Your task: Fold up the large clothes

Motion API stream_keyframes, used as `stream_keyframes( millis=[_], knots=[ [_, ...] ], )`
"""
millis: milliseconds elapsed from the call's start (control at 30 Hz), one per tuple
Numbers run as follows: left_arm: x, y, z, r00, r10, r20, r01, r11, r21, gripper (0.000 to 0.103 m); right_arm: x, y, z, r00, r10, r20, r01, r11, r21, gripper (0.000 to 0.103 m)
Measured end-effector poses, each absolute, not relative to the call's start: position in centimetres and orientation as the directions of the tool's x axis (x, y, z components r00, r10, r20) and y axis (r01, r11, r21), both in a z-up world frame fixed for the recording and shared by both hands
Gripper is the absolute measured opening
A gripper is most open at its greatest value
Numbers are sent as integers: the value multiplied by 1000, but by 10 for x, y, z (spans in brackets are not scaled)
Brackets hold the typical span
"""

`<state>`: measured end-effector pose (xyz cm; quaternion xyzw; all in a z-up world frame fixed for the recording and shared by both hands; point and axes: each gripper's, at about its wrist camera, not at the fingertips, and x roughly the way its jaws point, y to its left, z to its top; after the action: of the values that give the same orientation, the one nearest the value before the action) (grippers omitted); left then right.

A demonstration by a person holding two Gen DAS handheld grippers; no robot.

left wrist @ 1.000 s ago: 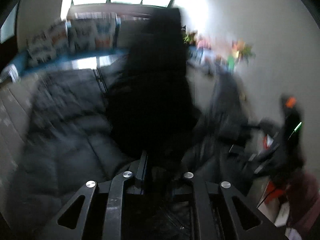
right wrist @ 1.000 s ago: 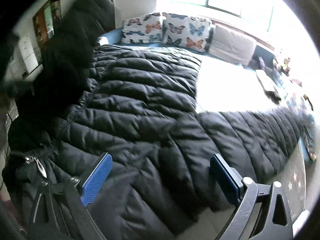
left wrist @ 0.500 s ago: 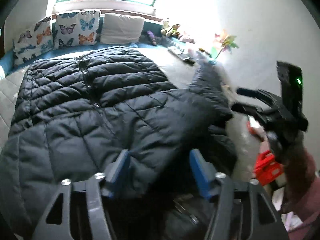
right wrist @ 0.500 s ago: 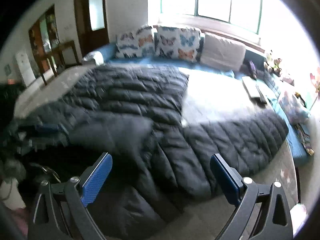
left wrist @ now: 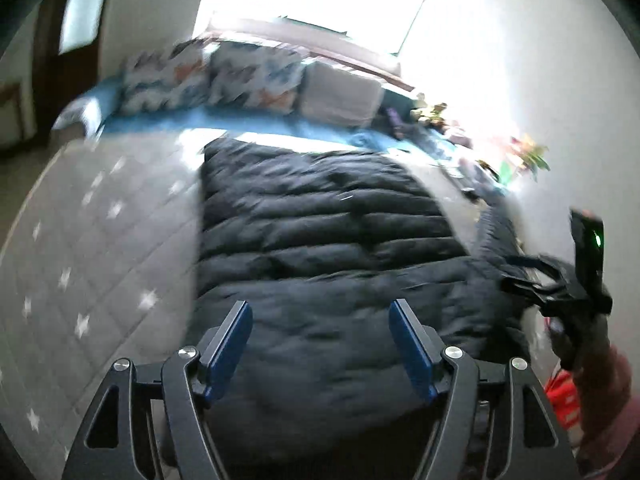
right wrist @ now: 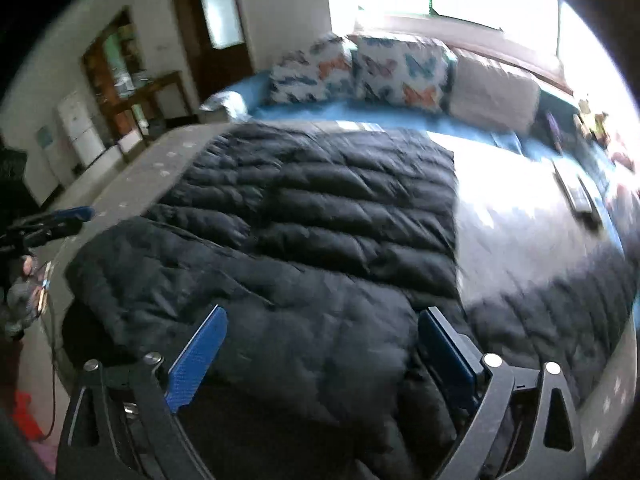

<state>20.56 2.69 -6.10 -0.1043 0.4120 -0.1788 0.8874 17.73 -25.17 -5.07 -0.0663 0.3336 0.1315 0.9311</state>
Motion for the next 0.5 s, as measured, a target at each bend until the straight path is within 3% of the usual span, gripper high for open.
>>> stream_keyframes(
  millis=[133, 200, 267, 367, 500],
  knots=[
    [213, 43, -96, 556, -383, -738, 180, 922, -343, 75, 175, -278, -67, 693, 237, -681, -261, 963, 70, 94],
    [214, 44, -107, 558, -369, -743, 182, 928, -325, 75, 174, -284, -75, 649, 306, -696, -275, 948, 160, 80],
    [214, 43, -109, 563, -357, -745, 198, 934, -298, 75, 173, -285, -82, 596, 386, -704, -308, 920, 244, 39],
    [210, 46, -107, 552, -359, -753, 227, 933, -278, 75, 157, -278, -74, 607, 389, -693, -335, 916, 220, 19],
    [201, 52, -104, 523, -356, -775, 262, 932, -251, 75, 119, -270, -52, 646, 370, -667, -373, 916, 147, 15]
  ],
)
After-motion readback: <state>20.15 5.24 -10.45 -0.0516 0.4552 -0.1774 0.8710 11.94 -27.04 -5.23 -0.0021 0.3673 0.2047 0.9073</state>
